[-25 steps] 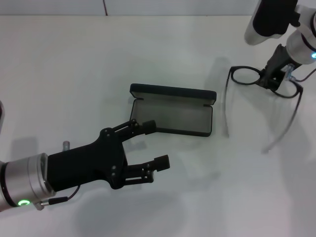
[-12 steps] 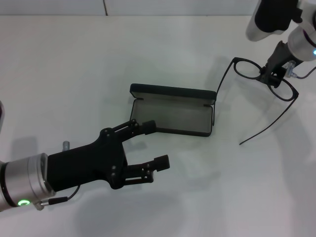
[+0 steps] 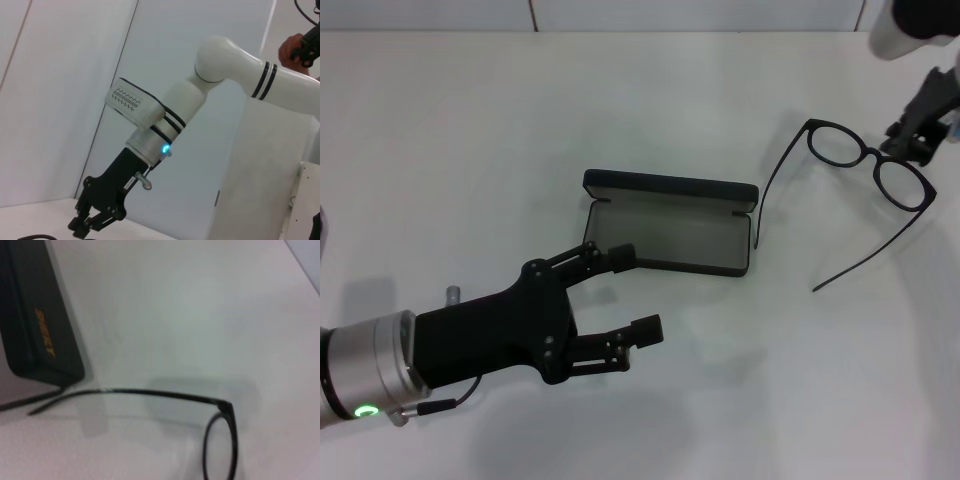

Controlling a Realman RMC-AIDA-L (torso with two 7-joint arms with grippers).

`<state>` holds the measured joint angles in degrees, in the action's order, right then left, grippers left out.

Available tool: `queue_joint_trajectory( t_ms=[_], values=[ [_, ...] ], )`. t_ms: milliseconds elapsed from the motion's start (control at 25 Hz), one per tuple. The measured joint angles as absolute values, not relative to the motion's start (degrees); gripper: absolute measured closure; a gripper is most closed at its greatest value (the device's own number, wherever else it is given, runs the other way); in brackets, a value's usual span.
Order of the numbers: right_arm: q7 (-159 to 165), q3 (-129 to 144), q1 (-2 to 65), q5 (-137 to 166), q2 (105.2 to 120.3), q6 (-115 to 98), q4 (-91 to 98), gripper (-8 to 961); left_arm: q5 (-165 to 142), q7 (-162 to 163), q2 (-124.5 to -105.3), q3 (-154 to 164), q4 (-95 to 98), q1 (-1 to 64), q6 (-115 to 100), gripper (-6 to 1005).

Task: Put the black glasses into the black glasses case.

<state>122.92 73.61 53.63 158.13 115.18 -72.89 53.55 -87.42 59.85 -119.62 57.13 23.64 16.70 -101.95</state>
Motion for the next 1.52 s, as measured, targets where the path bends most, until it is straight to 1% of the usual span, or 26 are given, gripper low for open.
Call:
queue_joint_trajectory(
  t_ms=[280, 600, 840, 1040, 1360, 1520],
  values=[
    [122.9, 69.5, 52.7, 159.2, 115.15, -75.9, 55.8, 816, -87.4, 59.8, -119.61, 57.1, 23.6, 16.7, -102.0, 104],
    [123.3, 61.8, 54.4, 157.9, 115.37, -78.4, 53.0, 810, -87.4, 59.6, -119.70, 57.3, 23.6, 17.2, -102.0, 104],
    [124.2, 61.5, 54.7, 156.2, 115.63, -74.9, 48.3, 624, -87.4, 59.4, -119.71, 57.4, 23.5, 17.2, -102.0, 105],
    [124.0, 61.3, 55.3, 154.8, 115.61, -69.4, 43.2, 547, -87.4, 59.4, -119.71, 57.5, 23.2, 17.2, -101.8, 105],
    [123.5, 61.6, 55.5, 154.2, 115.73, -64.4, 39.1, 593, -87.4, 59.3, -119.75, 57.5, 22.6, 17.6, -101.6, 105],
    [122.3, 61.6, 56.1, 153.1, 115.75, -62.6, 36.8, 595, -87.4, 59.3, -119.79, 57.4, 22.1, 18.0, -101.6, 105]
  ],
)
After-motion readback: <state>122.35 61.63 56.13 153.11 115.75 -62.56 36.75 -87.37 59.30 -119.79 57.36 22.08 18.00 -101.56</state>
